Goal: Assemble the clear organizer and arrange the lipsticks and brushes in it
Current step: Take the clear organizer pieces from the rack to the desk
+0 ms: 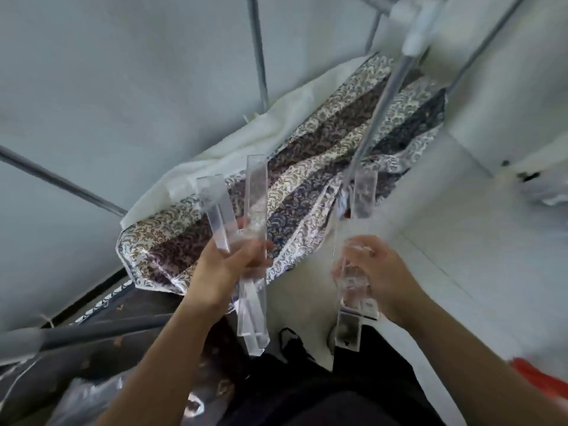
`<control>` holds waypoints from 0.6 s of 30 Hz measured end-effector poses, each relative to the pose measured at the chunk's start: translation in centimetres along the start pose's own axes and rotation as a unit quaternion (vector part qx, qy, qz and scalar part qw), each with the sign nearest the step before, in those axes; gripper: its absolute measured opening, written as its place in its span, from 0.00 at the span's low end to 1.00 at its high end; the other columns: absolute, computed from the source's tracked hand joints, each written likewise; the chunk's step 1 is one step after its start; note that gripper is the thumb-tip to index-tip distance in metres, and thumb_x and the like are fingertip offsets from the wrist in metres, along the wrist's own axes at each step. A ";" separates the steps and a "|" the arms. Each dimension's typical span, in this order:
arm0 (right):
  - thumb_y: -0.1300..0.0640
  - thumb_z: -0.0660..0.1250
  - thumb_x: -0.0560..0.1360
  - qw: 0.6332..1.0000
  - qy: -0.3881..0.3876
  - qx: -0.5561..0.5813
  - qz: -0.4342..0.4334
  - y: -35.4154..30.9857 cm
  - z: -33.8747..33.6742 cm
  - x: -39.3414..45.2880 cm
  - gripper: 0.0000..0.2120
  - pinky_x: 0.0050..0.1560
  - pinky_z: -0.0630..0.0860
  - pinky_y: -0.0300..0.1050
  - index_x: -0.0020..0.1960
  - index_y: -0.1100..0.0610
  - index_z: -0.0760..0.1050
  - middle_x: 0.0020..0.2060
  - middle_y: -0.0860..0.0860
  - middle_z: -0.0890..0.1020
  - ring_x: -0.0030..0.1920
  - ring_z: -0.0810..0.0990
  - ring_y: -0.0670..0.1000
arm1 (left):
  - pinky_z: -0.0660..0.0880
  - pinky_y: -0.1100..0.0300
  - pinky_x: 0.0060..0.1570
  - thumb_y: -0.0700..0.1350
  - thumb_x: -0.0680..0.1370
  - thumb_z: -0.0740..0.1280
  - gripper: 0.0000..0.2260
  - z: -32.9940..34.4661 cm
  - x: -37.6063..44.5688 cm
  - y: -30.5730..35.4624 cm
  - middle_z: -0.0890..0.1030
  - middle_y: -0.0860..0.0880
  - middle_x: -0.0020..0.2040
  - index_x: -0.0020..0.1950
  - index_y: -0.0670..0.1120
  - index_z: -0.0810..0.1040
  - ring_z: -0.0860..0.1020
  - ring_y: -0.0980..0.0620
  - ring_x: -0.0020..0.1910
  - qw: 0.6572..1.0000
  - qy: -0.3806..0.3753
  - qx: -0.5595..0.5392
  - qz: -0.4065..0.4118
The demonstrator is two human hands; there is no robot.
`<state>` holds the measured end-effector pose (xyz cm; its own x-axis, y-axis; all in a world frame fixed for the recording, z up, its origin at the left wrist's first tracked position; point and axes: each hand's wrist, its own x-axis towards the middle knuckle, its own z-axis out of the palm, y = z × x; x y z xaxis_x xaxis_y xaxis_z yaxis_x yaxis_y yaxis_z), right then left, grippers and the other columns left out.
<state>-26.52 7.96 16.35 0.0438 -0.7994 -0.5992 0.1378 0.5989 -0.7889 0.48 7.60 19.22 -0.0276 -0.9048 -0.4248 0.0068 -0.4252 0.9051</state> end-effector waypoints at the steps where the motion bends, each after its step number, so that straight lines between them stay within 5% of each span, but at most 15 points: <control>1: 0.48 0.78 0.67 1.000 0.021 0.015 -0.008 0.2 -0.9 -1.5 0.11 0.34 0.81 0.56 0.47 0.46 0.81 0.44 0.57 0.85 0.45 0.87 0.62 | 0.82 0.54 0.41 0.64 0.70 0.75 0.16 0.7 -0.7 0.5 0.87 0.46 0.52 0.54 0.60 0.84 0.87 0.44 0.45 1.000 -0.016 0.010 0.003; 7: 0.54 0.74 0.75 0.985 0.122 0.102 -0.063 1.8 -6.6 -10.1 0.07 0.33 0.81 0.55 0.51 0.49 0.79 0.44 0.56 0.85 0.45 0.87 0.62 | 0.82 0.58 0.39 0.56 0.67 0.80 0.14 6.0 -3.6 2.1 0.87 0.43 0.49 0.51 0.61 0.84 0.86 0.47 0.40 0.994 -0.106 0.030 0.014; 12: 0.55 0.72 0.77 0.961 0.205 0.153 -0.104 5.6 -11.3 -17.9 0.09 0.34 0.82 0.56 0.56 0.52 0.77 0.42 0.56 0.85 0.45 0.87 0.61 | 0.80 0.62 0.36 0.47 0.69 0.78 0.26 12.1 -6.2 0.6 0.87 0.43 0.45 0.67 0.50 0.78 0.84 0.50 0.37 0.979 -0.180 0.087 0.041; 18: 0.55 0.71 0.77 0.914 0.318 0.212 -0.139 11.5 -16.6 -28.8 0.09 0.35 0.81 0.56 0.57 0.53 0.77 0.42 0.56 0.85 0.45 0.87 0.61 | 0.80 0.61 0.38 0.44 0.73 0.77 0.18 21.3 -11.4 -1.0 0.87 0.44 0.44 0.61 0.54 0.82 0.85 0.50 0.39 0.951 -0.274 0.122 0.075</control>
<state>-42.58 38.63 22.30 -0.6167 -0.6477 -0.4474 0.4325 0.1961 -0.8801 -20.49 18.80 23.56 -0.5619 -0.7794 -0.2770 -0.1776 -0.2134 0.9607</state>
